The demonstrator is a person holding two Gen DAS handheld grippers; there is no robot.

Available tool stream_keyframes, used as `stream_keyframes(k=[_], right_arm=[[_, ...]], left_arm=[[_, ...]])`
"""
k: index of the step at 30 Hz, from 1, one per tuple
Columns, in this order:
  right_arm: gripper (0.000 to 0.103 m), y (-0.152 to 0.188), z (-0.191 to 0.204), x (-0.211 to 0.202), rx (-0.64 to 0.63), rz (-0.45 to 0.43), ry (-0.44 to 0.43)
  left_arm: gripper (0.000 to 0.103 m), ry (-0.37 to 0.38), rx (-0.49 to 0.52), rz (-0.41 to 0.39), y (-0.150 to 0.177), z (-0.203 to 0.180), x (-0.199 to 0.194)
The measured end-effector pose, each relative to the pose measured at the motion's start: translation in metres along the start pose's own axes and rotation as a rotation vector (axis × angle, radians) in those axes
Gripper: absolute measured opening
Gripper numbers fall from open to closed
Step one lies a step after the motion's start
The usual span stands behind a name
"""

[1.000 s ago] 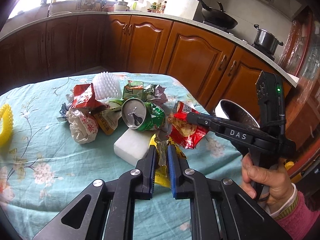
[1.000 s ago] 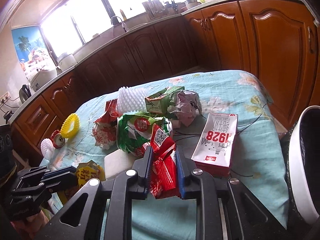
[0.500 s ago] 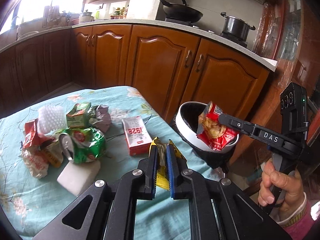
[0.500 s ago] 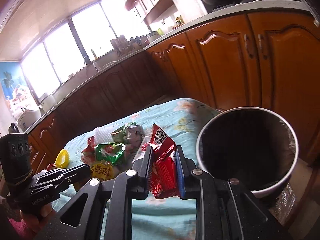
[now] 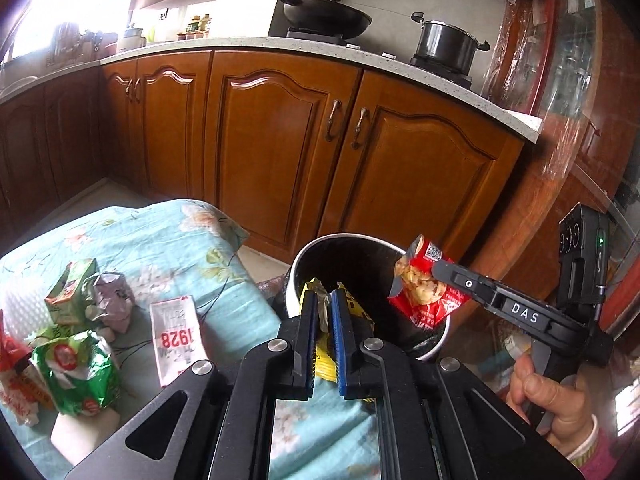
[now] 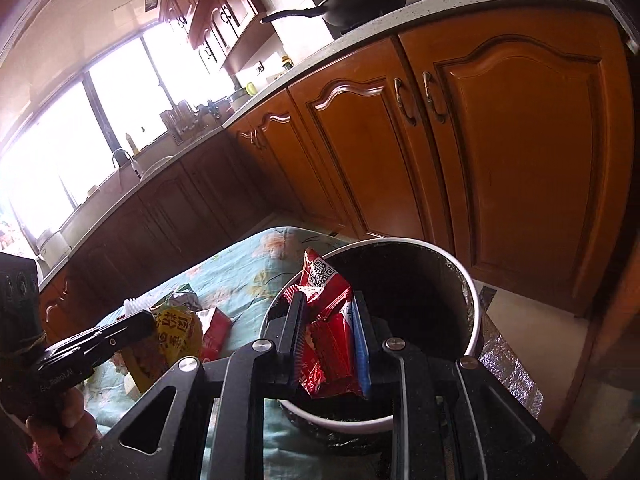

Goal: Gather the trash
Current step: 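Carry both wrappers over the white trash bin and open both tools to drop them, then grasp the white sponge block with the left tool while the right tool grasps the milk carton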

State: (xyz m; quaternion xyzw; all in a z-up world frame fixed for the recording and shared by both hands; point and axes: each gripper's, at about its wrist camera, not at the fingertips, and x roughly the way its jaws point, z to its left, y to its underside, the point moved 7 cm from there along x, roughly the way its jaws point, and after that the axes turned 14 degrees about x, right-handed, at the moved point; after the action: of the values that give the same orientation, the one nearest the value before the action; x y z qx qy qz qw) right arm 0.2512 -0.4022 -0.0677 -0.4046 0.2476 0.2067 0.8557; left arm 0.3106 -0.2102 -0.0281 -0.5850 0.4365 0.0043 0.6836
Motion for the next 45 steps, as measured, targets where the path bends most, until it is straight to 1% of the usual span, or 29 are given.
stream_keyframes(k=[7, 14, 15, 16, 18, 19, 21, 23, 25, 27, 28, 30, 32, 35, 39, 45], right_arm=[[0.022, -0.010, -0.018, 0.013, 0.023, 0.016, 0.028], [0.023, -0.004, -0.035, 0.026, 0.031, 0.049, 0.070], [0.026, -0.003, -0.037, 0.028, 0.033, 0.055, 0.073], [0.028, -0.003, -0.040, 0.030, 0.036, 0.062, 0.077], [0.032, -0.002, -0.043, 0.032, 0.046, 0.071, 0.082], [0.035, -0.001, -0.044, 0.032, 0.051, 0.072, 0.084], [0.049, -0.002, -0.045, 0.029, 0.057, 0.062, 0.083], [0.060, -0.003, -0.046, 0.025, 0.065, 0.048, 0.080], [0.062, -0.006, -0.044, 0.020, 0.072, 0.034, 0.075], [0.070, -0.006, -0.041, 0.013, 0.076, 0.020, 0.065], [0.073, -0.008, -0.039, 0.012, 0.077, 0.011, 0.059], [0.087, -0.006, -0.031, 0.008, 0.078, -0.003, 0.044], [0.095, 0.000, -0.021, 0.003, 0.077, -0.011, 0.024], [0.095, 0.015, 0.000, -0.002, 0.054, -0.005, -0.006], [0.095, 0.038, 0.034, -0.005, 0.007, 0.017, -0.056], [0.095, 0.072, 0.078, 0.005, -0.054, 0.085, -0.108]], left_arm=[[0.006, 0.032, 0.000, 0.041, -0.018, -0.001, 0.053], [0.006, 0.049, 0.002, 0.103, -0.022, 0.000, 0.098], [0.006, 0.053, 0.002, 0.110, -0.024, 0.000, 0.101], [0.009, 0.054, -0.002, 0.122, -0.024, 0.001, 0.106], [0.027, 0.059, -0.022, 0.135, -0.026, 0.000, 0.111], [0.030, 0.059, -0.029, 0.130, -0.026, 0.001, 0.111], [0.040, 0.056, -0.031, 0.118, -0.026, 0.001, 0.111], [0.044, 0.052, -0.030, 0.108, -0.026, 0.002, 0.107], [0.046, 0.049, -0.033, 0.097, -0.020, 0.001, 0.098], [0.054, 0.040, -0.044, 0.086, -0.016, 0.005, 0.088], [0.056, 0.034, -0.048, 0.078, -0.013, 0.006, 0.081], [0.058, 0.017, -0.053, 0.069, -0.005, 0.010, 0.070], [0.060, 0.002, -0.061, 0.061, 0.005, 0.014, 0.054], [0.063, -0.029, -0.080, 0.058, 0.024, 0.022, 0.034], [0.064, -0.078, -0.098, 0.062, 0.050, 0.033, 0.000], [0.065, -0.157, -0.144, 0.072, 0.088, 0.059, -0.047]])
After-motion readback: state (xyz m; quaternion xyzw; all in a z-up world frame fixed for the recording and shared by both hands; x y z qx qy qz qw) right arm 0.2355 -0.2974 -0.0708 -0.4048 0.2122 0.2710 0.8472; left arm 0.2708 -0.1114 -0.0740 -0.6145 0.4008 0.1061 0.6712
